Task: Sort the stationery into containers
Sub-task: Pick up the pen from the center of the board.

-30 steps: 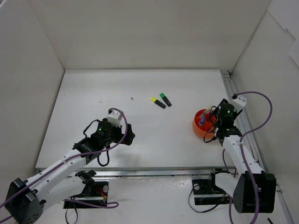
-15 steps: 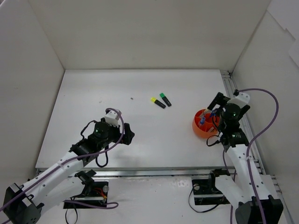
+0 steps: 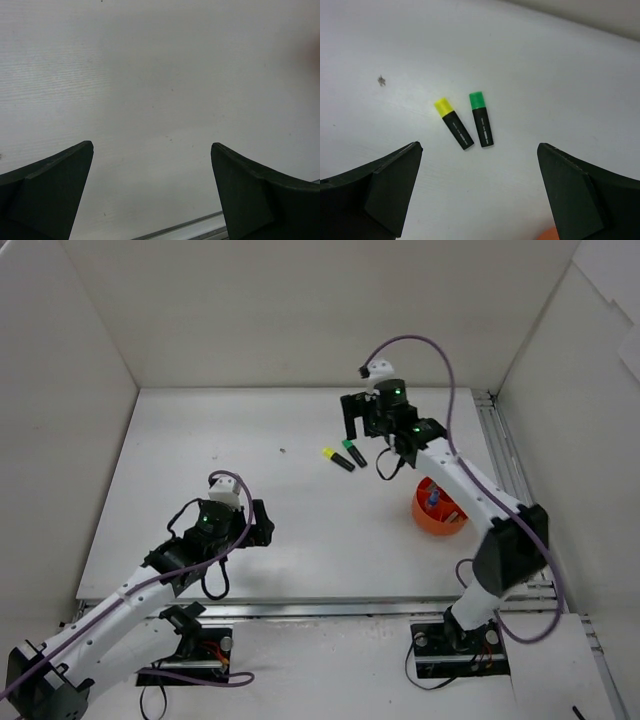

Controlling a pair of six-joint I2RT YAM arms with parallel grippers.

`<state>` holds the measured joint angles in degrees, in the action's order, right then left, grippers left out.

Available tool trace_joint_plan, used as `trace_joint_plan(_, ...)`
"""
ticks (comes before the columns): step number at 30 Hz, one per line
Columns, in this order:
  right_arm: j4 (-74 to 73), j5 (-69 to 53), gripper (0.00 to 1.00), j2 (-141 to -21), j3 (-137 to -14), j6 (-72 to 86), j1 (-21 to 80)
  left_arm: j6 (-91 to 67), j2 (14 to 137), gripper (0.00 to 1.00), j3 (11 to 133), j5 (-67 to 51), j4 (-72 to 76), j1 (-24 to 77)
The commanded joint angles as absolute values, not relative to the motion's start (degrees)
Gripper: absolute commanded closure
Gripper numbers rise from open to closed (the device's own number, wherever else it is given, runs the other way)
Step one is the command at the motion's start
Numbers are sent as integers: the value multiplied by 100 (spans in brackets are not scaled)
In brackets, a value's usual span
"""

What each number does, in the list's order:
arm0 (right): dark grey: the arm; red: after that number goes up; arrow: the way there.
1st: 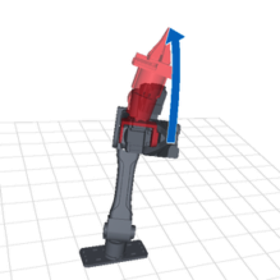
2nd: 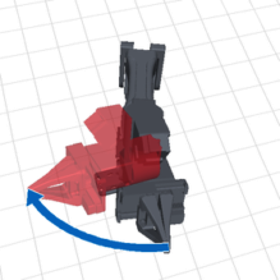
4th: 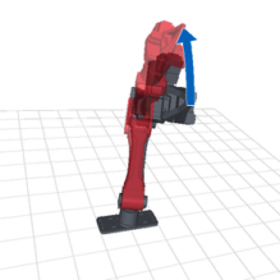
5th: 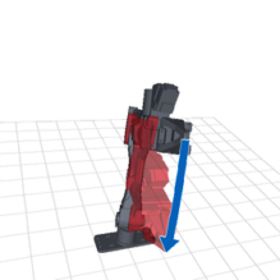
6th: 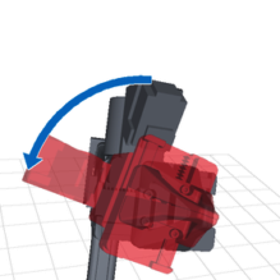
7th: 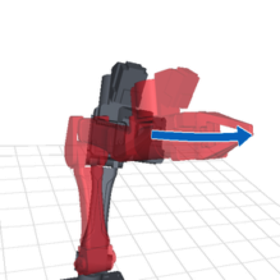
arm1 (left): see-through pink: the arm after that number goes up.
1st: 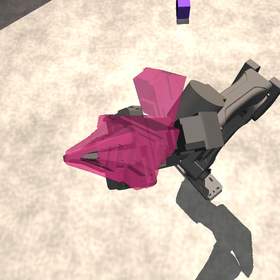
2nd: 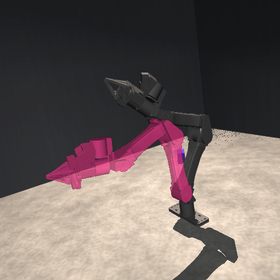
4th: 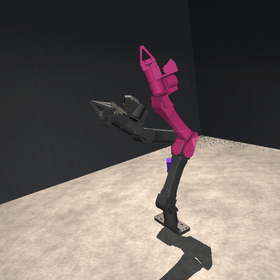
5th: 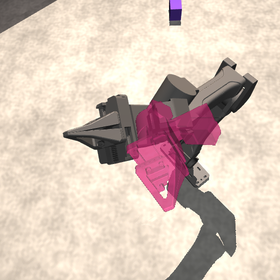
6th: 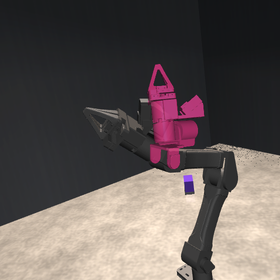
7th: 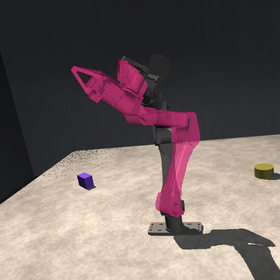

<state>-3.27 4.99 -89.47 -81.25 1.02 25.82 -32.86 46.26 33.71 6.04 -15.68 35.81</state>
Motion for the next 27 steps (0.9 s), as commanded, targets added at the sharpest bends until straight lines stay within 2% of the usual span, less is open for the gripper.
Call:
trace_joint_plan(1, -1176, 325, 2, -10122, -9197, -26, 2619, -3524, 4527, 0, 3709, 800, -1714, 3533)
trace_joint_plan(5, -1792, 448, 2, -11781, -10744, 219, 2584, -3481, 4404, 0, 3709, 809, -1801, 3480)
trace_joint_plan(11, -2276, 607, 2, -13558, -12206, 377, 2496, -3428, 4245, 0, 3735, 949, -2004, 3428)
trace_joint_plan(17, -2355, 282, 2, -14036, -12472, 896, 2303, -3472, 4184, 0, 3700, 976, -2065, 3314)
trace_joint_plan(20, -2347, 167, 9, -14036, -12349, 984, 2250, -3437, 4245, 0, 3709, 967, -1995, 3313)
trace_joint_plan(23, -2347, 106, 25, -13984, -12121, 958, 2232, -3393, 4385, 0, 3753, 905, -1916, 3261)
trace_joint_plan(24, -2347, 62, 37, -13949, -12068, 958, 2232, -3375, 4473, 0, 3770, 888, -1890, 3261)
trace_joint_plan(26, -2347, 53, 52, -13843, -11936, 906, 2241, -3366, 4561, 0, 3788, 862, -1854, 3261)
trace_joint_plan(27, -2338, 44, 68, -13791, -11901, 870, 2259, -3366, 4614, 0, 3814, 861, -1854, 3261)
